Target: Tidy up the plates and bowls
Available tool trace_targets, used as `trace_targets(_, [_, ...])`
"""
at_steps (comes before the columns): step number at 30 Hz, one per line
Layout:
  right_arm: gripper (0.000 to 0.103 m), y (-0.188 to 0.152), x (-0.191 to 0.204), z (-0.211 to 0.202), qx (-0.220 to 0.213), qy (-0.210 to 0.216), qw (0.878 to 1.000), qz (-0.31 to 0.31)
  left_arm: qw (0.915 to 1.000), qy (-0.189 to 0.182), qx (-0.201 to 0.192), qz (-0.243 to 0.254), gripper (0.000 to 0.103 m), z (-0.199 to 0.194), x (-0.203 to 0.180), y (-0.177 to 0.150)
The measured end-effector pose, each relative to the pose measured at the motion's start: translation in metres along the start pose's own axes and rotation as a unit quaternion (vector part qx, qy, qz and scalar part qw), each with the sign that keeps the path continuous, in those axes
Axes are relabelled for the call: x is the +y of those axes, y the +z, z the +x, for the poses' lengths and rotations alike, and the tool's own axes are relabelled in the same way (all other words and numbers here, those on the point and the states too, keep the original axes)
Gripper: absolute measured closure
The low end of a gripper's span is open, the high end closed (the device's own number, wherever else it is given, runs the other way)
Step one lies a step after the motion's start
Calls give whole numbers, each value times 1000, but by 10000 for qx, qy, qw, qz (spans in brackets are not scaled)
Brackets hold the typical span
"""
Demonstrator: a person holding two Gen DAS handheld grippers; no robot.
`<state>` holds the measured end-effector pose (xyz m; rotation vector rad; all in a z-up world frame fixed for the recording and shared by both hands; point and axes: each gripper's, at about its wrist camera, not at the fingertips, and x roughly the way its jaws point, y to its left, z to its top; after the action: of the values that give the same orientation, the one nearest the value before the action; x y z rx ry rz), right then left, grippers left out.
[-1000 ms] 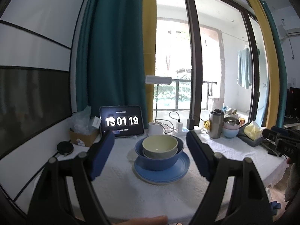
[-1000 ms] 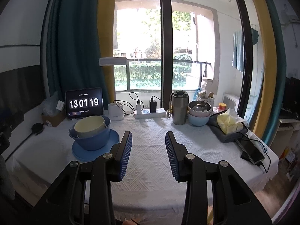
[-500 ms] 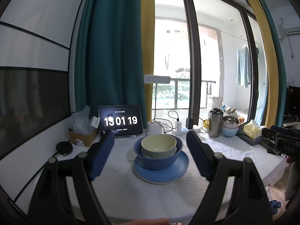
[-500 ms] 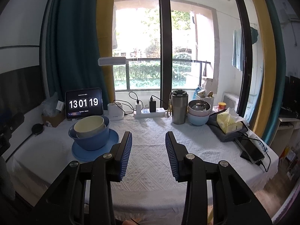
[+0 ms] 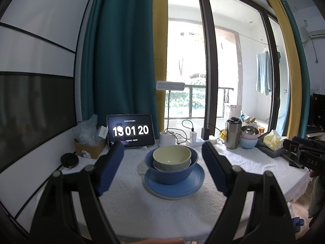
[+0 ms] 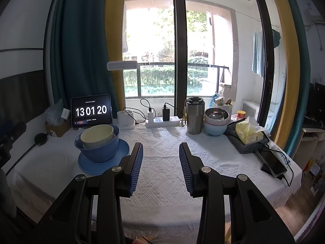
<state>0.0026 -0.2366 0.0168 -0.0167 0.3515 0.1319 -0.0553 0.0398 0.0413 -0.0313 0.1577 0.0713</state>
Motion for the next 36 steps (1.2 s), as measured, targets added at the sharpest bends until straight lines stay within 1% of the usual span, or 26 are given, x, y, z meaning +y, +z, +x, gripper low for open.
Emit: trace_targets(36, [64, -3, 0, 3, 34, 16, 10000, 10, 10000, -18, 6, 17, 23, -1, -3, 0])
